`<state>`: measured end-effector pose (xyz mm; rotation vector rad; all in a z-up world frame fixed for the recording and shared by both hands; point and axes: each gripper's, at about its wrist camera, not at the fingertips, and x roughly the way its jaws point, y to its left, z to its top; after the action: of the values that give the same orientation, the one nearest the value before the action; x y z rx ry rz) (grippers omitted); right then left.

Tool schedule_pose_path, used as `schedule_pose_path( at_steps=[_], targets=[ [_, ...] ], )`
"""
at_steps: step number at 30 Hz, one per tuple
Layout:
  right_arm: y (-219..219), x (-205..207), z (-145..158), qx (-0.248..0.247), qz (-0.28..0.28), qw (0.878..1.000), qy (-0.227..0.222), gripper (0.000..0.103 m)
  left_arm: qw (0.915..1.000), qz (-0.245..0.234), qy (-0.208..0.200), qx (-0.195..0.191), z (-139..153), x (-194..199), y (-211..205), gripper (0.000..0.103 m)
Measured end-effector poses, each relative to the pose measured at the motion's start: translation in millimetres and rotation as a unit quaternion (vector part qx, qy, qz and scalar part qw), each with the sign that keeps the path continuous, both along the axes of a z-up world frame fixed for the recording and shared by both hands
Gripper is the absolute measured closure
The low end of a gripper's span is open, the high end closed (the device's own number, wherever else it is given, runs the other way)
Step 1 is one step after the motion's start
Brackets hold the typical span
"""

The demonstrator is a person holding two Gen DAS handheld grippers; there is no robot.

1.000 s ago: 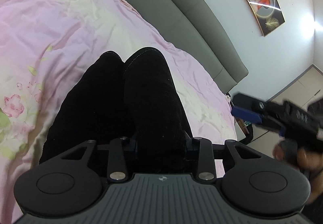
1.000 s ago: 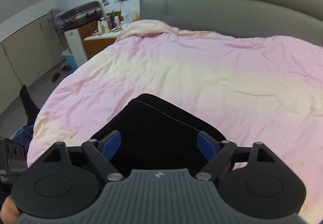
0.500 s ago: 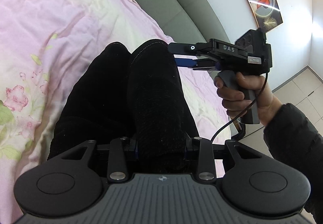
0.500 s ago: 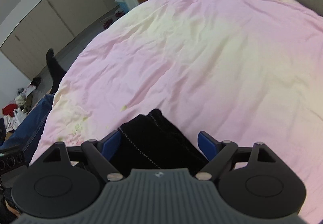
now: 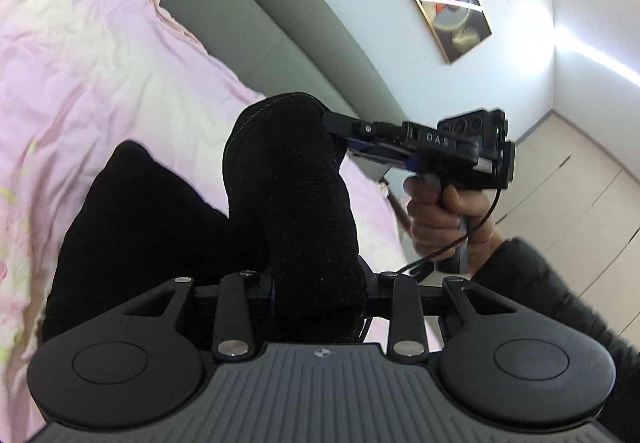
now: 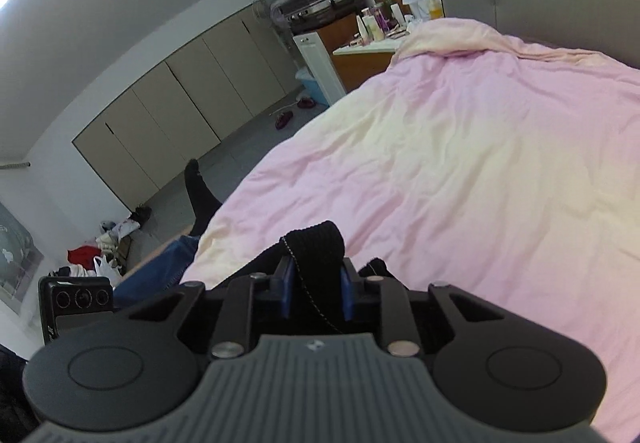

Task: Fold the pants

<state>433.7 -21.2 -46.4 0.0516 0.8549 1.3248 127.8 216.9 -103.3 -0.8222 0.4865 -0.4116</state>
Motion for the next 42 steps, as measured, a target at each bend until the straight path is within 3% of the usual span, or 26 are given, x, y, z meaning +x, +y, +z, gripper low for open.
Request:
schedule_pose_path(
  at_steps=[2,4,6,8,10,14,16,21,25,28,32,37,42],
  targets=[
    [19,-5,13,-0.016,-0.007,1.000,-0.007,0.083,0.9995,0.015,0.020,-0.020,-2,-1,17,0.066],
    [52,-7,11,-0.064,-0.016,0.998,-0.007,0.083,0.9973,0.035,0.064,-0.009,-18,-1,34,0.066],
    [89,-10,-5,-0.118,-0.013,0.993,-0.016,0.083,0.9919,0.053,0.113,0.022,-42,0,47,0.065],
    [127,-13,-32,-0.168,-0.011,0.985,-0.019,0.085,0.9854,0.063,0.156,0.024,-70,-1,58,0.063],
    [159,-15,-61,-0.196,-0.014,0.980,-0.019,0.084,0.9822,0.074,0.173,0.009,-90,-4,66,0.059],
    [200,-20,-104,-0.224,-0.034,0.974,-0.021,0.084,0.9744,0.102,0.193,0.055,-102,-3,81,0.040],
    [209,-25,-112,-0.235,-0.045,0.970,-0.032,0.081,0.9735,0.099,0.202,0.038,-109,-3,88,0.037],
    [189,-47,-85,-0.206,-0.075,0.973,-0.077,0.065,0.9773,0.090,0.188,0.040,-102,-7,81,0.033],
    [136,-83,-54,-0.169,-0.133,0.970,-0.109,0.063,0.9787,0.087,0.181,0.043,-92,-3,76,0.032],
    [87,-119,-46,-0.137,-0.195,0.967,-0.086,0.063,0.9773,0.097,0.177,0.065,-82,-5,73,0.032],
    [49,-175,-64,-0.127,-0.237,0.960,-0.082,0.063,0.9758,0.100,0.181,0.072,-82,-9,72,0.032],
    [45,-217,-102,-0.144,-0.264,0.946,-0.118,0.064,0.9730,0.106,0.186,0.086,-84,-13,70,0.027],
    [47,-259,-119,-0.161,-0.293,0.928,-0.163,0.063,0.9717,0.106,0.185,0.101,-83,-12,67,0.027]
  ],
)
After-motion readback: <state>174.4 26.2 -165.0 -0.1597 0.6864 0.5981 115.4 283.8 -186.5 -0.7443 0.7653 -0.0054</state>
